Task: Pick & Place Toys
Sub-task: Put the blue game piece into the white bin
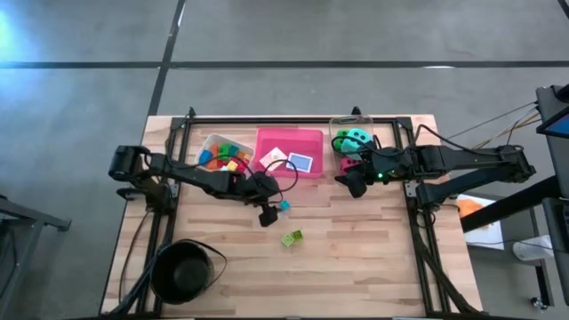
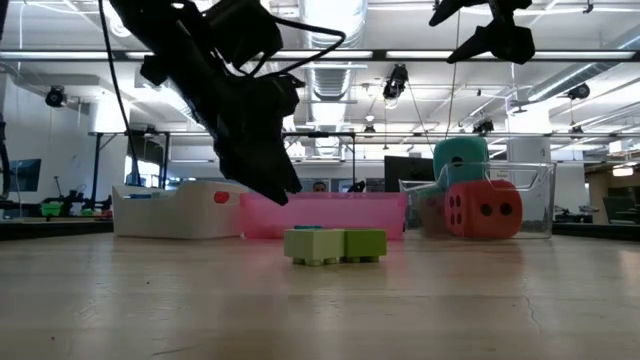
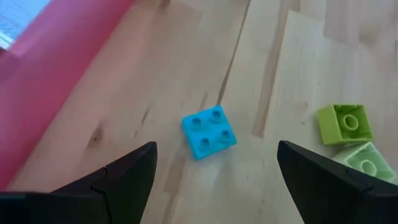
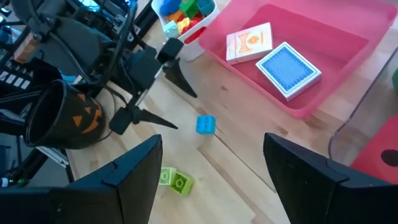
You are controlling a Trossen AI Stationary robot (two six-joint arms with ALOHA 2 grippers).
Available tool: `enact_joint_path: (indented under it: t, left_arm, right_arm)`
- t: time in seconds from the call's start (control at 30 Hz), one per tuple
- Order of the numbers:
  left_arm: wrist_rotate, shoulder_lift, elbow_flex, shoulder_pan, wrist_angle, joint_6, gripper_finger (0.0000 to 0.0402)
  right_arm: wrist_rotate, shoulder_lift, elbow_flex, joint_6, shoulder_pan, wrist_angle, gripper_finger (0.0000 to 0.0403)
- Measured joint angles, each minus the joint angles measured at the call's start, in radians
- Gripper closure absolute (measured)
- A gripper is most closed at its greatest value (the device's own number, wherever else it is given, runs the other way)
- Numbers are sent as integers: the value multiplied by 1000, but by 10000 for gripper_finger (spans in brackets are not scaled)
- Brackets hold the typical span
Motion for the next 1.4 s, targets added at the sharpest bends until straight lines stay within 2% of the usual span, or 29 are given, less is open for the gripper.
enact_joint_path:
  t: [0.3, 0.57, 0.97, 1.17, 1.4]
  left_arm:
    - [-38, 87, 2, -48, 108, 48, 66]
    - [-188, 149, 3, -77, 115, -13, 66]
    - [-175, 158, 2, -81, 152, -25, 66]
    - [-164, 207, 4, -85, 221, -29, 66]
    - [-171, 252, 47, -89, 184, -29, 72]
  right_arm:
    - [0, 0, 0, -25, 1, 1, 132]
    - [-1, 0, 0, -26, 0, -2, 132]
    - [-1, 0, 0, -51, 0, -2, 132]
    - [-1, 0, 0, -59, 0, -2, 132]
    - [-2, 0, 0, -59, 1, 2, 132]
